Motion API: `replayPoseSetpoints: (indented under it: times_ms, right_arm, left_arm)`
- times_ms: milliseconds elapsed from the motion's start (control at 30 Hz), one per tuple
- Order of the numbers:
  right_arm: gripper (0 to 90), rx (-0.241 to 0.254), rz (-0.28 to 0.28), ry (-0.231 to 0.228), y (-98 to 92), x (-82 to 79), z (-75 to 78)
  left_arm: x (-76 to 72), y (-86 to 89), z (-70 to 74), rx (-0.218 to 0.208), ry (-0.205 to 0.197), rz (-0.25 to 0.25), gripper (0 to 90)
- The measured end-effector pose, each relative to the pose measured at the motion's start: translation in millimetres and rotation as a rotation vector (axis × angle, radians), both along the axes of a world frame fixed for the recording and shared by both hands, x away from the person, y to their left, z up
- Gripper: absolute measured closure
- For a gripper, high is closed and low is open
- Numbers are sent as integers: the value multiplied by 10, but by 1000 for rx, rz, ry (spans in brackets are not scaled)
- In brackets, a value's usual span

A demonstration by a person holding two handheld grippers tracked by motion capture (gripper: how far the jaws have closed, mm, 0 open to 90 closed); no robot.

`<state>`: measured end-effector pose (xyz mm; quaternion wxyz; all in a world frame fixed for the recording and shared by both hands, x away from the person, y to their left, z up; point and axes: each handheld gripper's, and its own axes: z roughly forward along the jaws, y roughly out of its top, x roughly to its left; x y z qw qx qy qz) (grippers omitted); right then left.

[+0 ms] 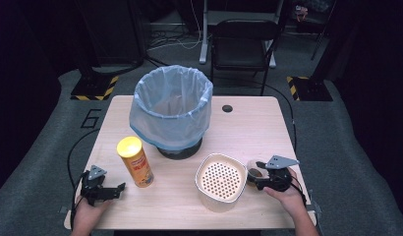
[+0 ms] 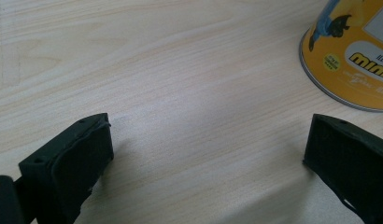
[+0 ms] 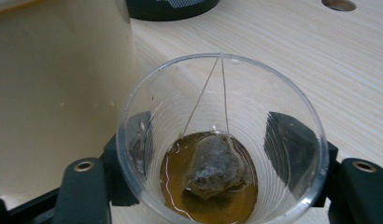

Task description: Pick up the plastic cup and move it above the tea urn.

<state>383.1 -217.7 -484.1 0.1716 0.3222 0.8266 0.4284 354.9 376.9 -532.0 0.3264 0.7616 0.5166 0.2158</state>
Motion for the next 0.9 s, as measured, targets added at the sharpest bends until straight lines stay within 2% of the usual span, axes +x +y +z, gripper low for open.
replayPoseSetpoints:
  times_ms: [133, 267, 367, 567, 900]
  right_arm:
    - [335, -21, 3, 2, 0, -17, 43]
    - [337, -16, -5, -3, -10, -31, 126]
    - [340, -10, -15, 0, -31, -32, 230]
    - [346, -43, -24, -27, -64, -17, 484]
    - [351, -88, 6, -65, -49, 27, 800]
  left_arm:
    - [0, -1, -1, -1, -1, 1, 10]
    - [0, 0, 0, 0, 0, 0, 10]
    - [0, -1, -1, -1, -1, 1, 10]
    - [0, -2, -1, -1, -1, 2, 10]
    - [0, -1, -2, -1, -3, 1, 10]
